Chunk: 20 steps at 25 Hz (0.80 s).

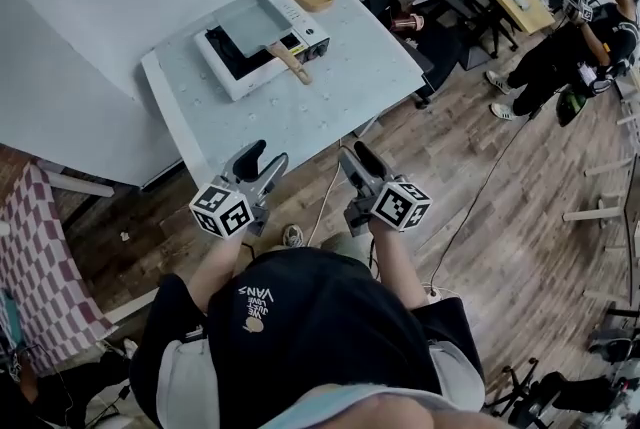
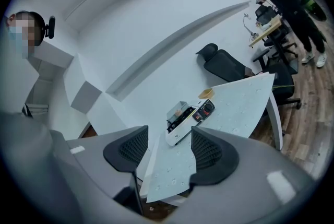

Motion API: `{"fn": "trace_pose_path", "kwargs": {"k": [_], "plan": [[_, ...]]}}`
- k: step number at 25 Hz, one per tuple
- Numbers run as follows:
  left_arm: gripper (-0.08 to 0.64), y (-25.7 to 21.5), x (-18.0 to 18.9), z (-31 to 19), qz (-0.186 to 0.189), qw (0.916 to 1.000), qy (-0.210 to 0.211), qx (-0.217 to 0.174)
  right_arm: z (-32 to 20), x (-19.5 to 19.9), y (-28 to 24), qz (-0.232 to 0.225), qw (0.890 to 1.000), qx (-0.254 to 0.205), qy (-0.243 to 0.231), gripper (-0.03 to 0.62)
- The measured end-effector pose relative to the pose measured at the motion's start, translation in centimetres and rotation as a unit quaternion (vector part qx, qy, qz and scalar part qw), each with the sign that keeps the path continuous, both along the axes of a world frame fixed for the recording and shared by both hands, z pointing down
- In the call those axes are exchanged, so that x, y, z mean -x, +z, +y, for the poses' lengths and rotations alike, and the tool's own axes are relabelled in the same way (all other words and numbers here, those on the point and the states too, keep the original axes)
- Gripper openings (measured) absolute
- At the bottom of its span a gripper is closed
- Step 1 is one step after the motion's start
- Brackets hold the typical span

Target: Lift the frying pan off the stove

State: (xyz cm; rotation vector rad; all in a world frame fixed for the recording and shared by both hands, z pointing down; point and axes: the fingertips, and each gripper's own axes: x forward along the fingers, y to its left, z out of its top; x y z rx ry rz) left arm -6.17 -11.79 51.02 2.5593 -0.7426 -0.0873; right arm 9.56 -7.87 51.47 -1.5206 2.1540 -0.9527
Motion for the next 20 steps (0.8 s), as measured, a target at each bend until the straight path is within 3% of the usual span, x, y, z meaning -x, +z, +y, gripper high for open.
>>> {"fn": "trace_pose_path", "kwargs": {"k": [7, 14, 20], "plan": [[0.244, 1.4, -1.6, -1.8, 0.001, 0.9994, -0.024, 0.024, -3.6, -1.4, 0.9, -0.006, 0.999, 0.010, -0.039, 0.247], [0.247, 0.5, -3.3, -4.4, 0.015, 0.9932, -0.113, 0.027, -8.7, -3.6, 0.7, -0.008, 0.992, 0.019, -0.121, 0.244], [0.250, 0.7, -5.0, -5.9, 0.022, 0.9813, -0.188, 0.033, -12.2, -5.2, 0.6, 0.000, 0.980, 0.023, -0.197, 0.242]]}}
